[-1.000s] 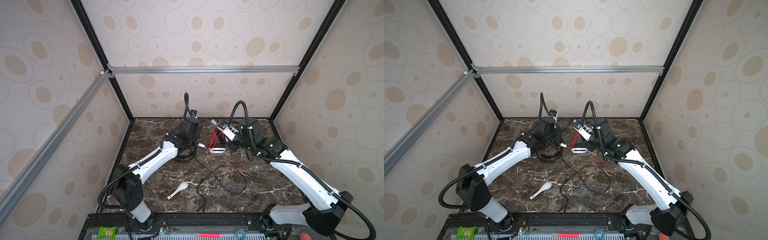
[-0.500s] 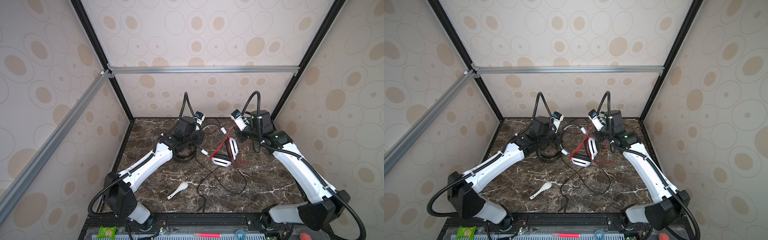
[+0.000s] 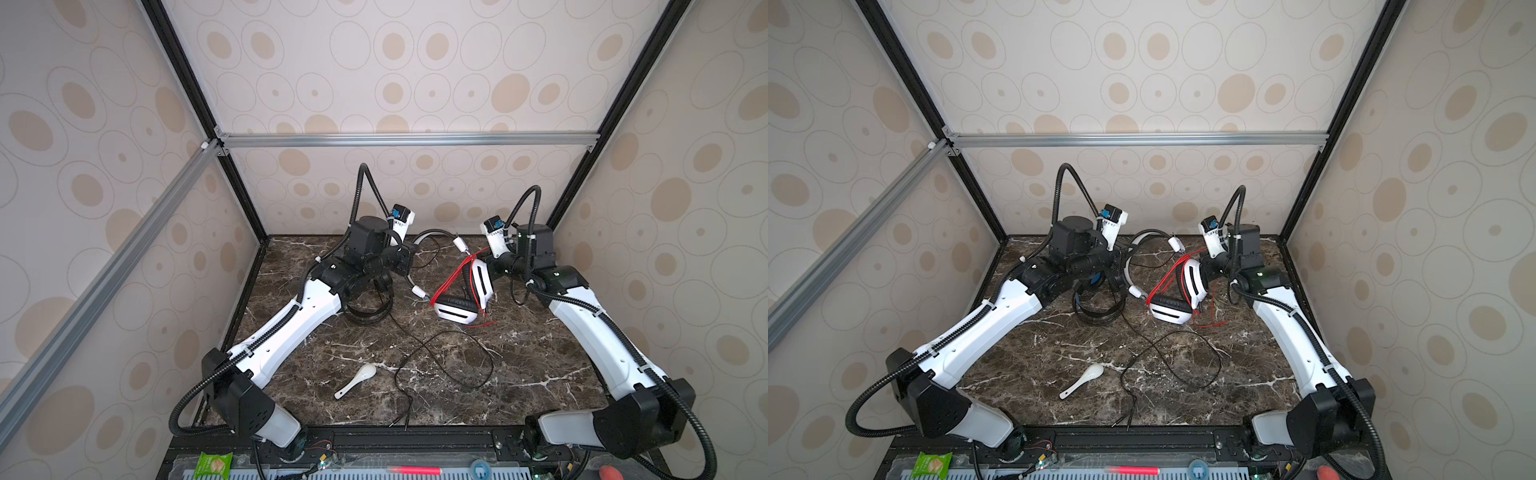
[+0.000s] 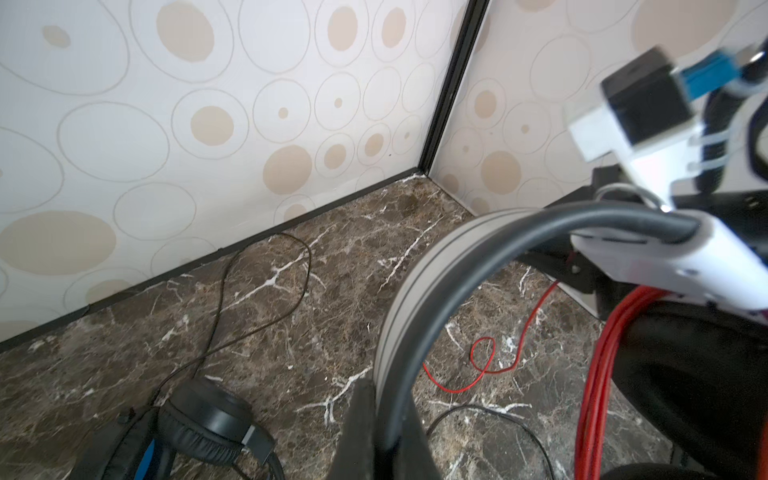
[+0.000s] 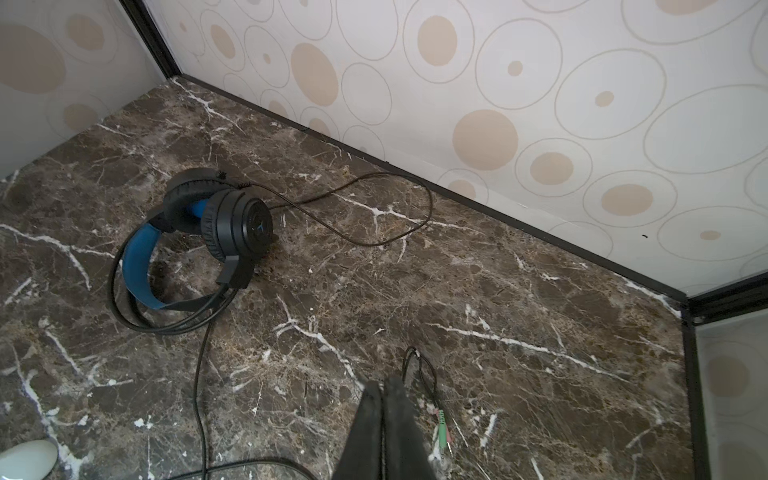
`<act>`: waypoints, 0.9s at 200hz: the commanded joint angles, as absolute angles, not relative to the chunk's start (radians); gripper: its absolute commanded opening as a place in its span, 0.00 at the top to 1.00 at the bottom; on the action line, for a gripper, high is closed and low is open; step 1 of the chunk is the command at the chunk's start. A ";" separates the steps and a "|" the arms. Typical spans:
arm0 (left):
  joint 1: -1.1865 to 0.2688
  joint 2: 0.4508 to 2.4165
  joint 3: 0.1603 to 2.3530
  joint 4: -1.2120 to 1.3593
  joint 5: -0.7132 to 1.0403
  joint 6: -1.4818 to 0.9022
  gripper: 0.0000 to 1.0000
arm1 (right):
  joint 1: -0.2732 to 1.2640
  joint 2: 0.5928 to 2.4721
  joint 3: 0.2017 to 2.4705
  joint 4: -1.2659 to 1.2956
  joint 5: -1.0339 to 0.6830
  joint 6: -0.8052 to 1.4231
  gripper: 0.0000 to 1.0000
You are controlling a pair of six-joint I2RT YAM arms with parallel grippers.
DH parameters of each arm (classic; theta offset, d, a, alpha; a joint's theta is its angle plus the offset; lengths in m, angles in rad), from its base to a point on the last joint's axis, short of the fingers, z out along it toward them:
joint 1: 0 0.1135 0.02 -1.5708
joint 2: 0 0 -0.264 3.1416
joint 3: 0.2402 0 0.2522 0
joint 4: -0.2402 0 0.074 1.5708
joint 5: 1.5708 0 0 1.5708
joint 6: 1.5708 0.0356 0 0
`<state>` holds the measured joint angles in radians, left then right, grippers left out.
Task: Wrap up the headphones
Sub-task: 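Regrasp the red cable below the headphones with the right gripper while the left raises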
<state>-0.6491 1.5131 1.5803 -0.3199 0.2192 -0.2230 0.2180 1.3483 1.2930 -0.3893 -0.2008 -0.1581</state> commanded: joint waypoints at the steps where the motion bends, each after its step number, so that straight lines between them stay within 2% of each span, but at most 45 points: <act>1: -0.656 1.493 1.724 -0.260 0.294 -0.279 1.00 | 0.198 1.337 1.244 -0.285 -0.270 -0.089 0.92; 50: -0.656 1.577 1.969 -0.314 0.386 -0.302 1.00 | 0.197 1.338 1.200 -0.171 -0.338 -0.047 0.90; 97: -0.653 1.637 2.124 -0.239 0.428 -0.389 1.00 | 0.196 1.347 1.161 -0.090 -0.359 0.015 0.90; 180: -0.631 1.706 2.169 0.020 0.410 -0.567 1.00 | 0.198 1.399 1.050 0.098 -0.447 0.160 0.91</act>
